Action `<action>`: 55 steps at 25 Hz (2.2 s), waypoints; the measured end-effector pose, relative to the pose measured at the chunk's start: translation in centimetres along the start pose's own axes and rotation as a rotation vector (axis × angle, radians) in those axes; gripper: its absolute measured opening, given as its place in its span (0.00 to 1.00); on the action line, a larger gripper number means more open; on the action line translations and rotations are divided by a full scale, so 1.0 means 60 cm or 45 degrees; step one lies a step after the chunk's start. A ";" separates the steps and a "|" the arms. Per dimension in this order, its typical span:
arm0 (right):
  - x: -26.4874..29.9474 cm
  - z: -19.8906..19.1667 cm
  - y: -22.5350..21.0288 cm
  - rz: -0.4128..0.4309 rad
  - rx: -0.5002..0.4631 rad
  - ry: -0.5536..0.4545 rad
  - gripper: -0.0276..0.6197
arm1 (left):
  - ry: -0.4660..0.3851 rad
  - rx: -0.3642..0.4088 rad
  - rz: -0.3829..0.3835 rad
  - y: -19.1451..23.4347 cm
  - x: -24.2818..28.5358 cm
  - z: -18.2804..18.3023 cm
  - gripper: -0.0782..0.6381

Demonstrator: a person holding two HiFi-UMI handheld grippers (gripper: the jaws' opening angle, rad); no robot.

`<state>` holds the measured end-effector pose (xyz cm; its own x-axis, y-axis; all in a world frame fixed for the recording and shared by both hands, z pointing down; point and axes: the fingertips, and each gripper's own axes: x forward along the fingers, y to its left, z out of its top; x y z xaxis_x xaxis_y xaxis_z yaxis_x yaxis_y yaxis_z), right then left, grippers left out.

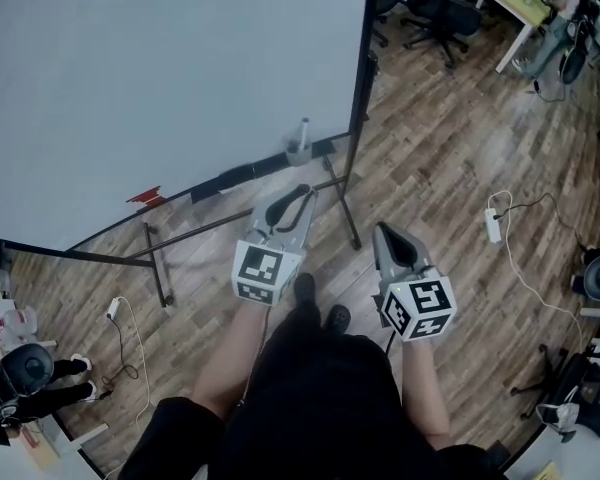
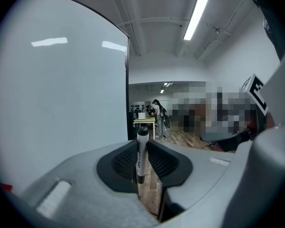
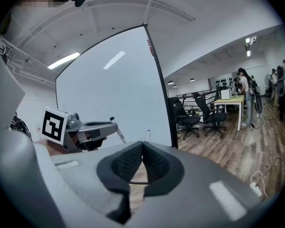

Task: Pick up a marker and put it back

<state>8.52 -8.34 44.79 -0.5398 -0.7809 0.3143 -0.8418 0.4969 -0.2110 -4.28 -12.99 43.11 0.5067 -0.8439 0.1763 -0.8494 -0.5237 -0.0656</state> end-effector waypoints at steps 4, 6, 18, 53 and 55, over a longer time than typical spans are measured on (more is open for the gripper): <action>-0.036 -0.012 -0.006 0.019 -0.032 -0.015 0.05 | -0.011 -0.061 -0.004 -0.060 -0.035 0.001 0.22; -0.049 -0.016 -0.007 0.027 -0.038 -0.020 0.05 | -0.009 -0.089 -0.007 -0.085 -0.047 0.000 0.22; -0.094 -0.022 0.046 0.145 -0.097 -0.053 0.05 | -0.037 -0.116 0.010 -0.155 -0.120 0.013 0.22; -0.103 -0.029 0.077 0.198 -0.066 -0.059 0.05 | 0.038 -0.109 0.099 -0.141 -0.174 -0.005 0.22; -0.100 -0.036 0.081 0.215 -0.066 -0.047 0.05 | 0.034 -0.117 0.111 -0.140 -0.180 -0.008 0.22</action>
<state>7.68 -0.41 43.88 -0.6735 -0.6977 0.2441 -0.7391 0.6402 -0.2095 -2.69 0.59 42.20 0.4270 -0.8818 0.2001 -0.9007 -0.4343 0.0079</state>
